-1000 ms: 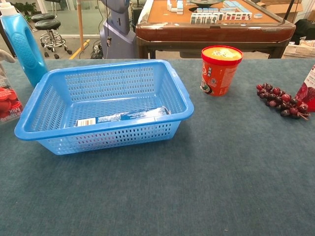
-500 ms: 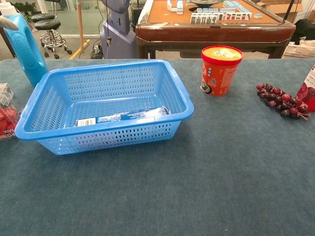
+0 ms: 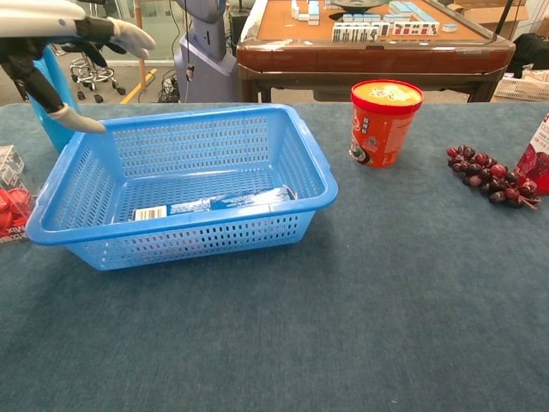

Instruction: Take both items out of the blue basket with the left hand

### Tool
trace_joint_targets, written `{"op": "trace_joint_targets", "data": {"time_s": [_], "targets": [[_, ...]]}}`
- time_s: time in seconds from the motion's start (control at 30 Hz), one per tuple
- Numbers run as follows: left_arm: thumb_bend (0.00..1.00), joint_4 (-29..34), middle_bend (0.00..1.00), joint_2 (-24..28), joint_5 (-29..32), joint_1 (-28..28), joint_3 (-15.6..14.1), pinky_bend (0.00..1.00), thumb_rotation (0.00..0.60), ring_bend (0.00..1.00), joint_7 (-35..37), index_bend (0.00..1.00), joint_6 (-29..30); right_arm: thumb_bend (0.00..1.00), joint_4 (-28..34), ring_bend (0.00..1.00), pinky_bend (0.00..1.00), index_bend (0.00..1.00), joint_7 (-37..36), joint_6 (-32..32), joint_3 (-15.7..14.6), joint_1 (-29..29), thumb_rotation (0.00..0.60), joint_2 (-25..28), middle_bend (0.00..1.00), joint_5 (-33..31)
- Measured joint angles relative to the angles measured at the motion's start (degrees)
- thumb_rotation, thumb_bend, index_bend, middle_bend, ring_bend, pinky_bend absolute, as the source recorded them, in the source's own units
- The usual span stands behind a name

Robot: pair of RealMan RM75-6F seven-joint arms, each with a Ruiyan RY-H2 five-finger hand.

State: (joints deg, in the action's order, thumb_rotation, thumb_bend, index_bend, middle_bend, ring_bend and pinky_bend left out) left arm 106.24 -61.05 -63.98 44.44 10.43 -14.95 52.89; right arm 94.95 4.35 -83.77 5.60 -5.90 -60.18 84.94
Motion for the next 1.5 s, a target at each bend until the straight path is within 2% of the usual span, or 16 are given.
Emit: {"op": "trace_joint_targets", "data": {"time_s": [0.33,0.53,0.73,1.13,1.5], "targets": [[0.2,-4.9,0.11,-7.8,10.8,7.8,-0.3,0.15,0.6,0.06,-8.7,0.04,-6.1,0.21,-0.6,0.27,0.38,0.26,-0.6,0.8,-0.1,-0.3,0.6,0.0,0.26,-0.5],[0.17,-7.8,0.02,-12.3,14.5,10.7,-1.6,0.14,0.6,0.0,-13.1,0.0,-5.9,0.21,-1.0,0.27,0.38,0.26,-1.1,1.2,-0.2,-0.5,0.6,-0.1,0.26,-0.8],[0.17,-10.7,0.0,-16.1,17.2,12.4,-2.5,0.12,0.6,0.0,-15.6,0.0,-4.6,0.21,-1.2,0.27,0.38,0.26,-1.3,1.3,-0.3,-0.5,0.6,-0.1,0.26,-0.9],[0.17,-14.0,0.0,-21.3,18.1,14.4,-3.9,0.1,0.6,0.0,-17.4,0.0,-4.1,0.21,-1.3,0.27,0.38,0.26,-1.3,1.6,-0.5,-0.5,0.6,-0.1,0.26,-1.2],[0.17,-17.3,0.0,-25.6,17.8,15.3,-3.9,0.1,0.6,0.0,-17.4,0.0,-3.5,0.21,-1.4,0.27,0.38,0.26,-1.1,1.8,-0.5,-0.6,0.6,-0.2,0.26,-1.7]]}}
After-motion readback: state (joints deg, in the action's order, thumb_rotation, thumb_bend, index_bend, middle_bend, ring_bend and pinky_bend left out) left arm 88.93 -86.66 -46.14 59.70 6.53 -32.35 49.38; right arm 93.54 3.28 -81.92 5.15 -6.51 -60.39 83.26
